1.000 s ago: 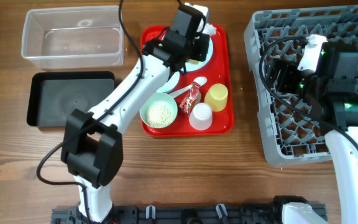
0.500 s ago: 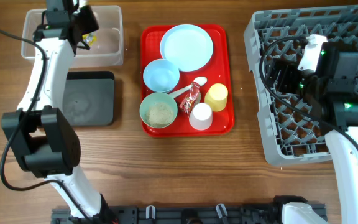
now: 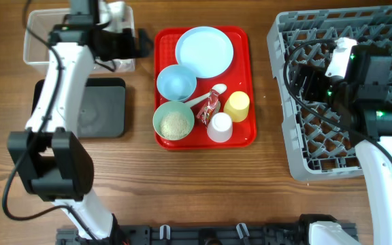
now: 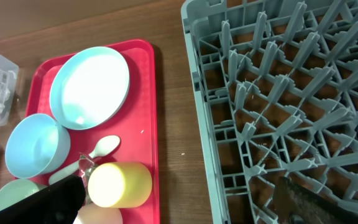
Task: Sort waste into correct bins and load items into the dishwasher rack
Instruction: 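Grasp the red candy wrapper on the tray with the left gripper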
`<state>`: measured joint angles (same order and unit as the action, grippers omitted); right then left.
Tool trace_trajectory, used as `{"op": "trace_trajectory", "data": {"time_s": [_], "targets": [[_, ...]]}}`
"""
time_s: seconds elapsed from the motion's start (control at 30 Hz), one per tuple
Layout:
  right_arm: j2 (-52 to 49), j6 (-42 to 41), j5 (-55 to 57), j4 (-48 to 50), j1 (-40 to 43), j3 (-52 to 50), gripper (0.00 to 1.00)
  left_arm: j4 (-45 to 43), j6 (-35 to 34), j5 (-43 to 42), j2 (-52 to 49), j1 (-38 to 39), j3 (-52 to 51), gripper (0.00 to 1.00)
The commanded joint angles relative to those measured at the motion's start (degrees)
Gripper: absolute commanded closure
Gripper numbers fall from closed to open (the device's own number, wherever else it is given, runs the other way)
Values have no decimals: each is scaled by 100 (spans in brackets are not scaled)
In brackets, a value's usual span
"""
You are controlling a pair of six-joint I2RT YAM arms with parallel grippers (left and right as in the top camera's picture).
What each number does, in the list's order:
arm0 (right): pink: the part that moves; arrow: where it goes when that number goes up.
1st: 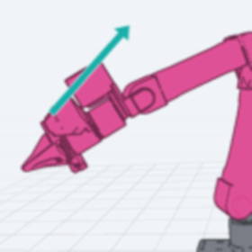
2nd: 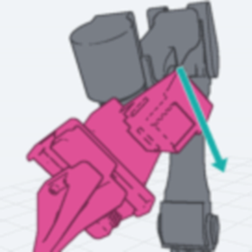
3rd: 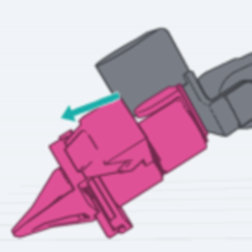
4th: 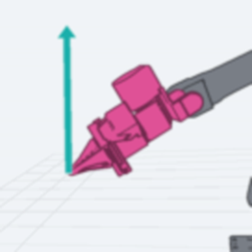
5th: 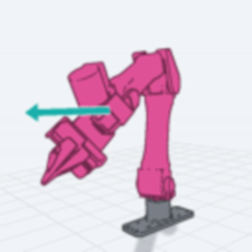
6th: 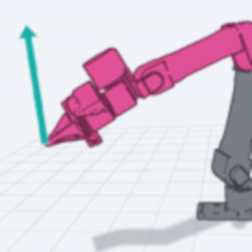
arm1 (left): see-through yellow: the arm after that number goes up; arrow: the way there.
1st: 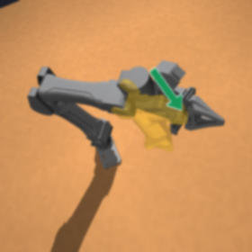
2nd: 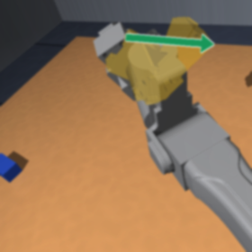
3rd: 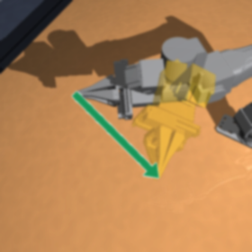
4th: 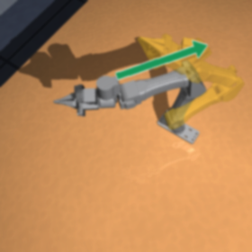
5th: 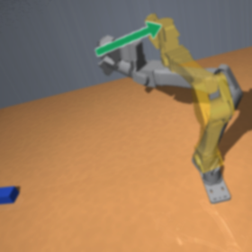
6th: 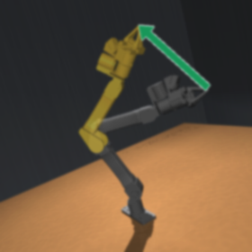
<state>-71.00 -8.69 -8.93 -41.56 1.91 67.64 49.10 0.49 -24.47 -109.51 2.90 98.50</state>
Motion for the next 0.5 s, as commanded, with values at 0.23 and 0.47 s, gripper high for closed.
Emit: {"op": "trace_trajectory", "data": {"time_s": [0.23, 0.47], "targets": [[-341, 35, 37, 11, -2, 28, 0, 1161, 282, 1311, -474, 2951, -24, 15], [-385, 37, 37, -11, -2, 28, 0, 994, -232, 1934, -1246, 3209, -24, 36]]}}
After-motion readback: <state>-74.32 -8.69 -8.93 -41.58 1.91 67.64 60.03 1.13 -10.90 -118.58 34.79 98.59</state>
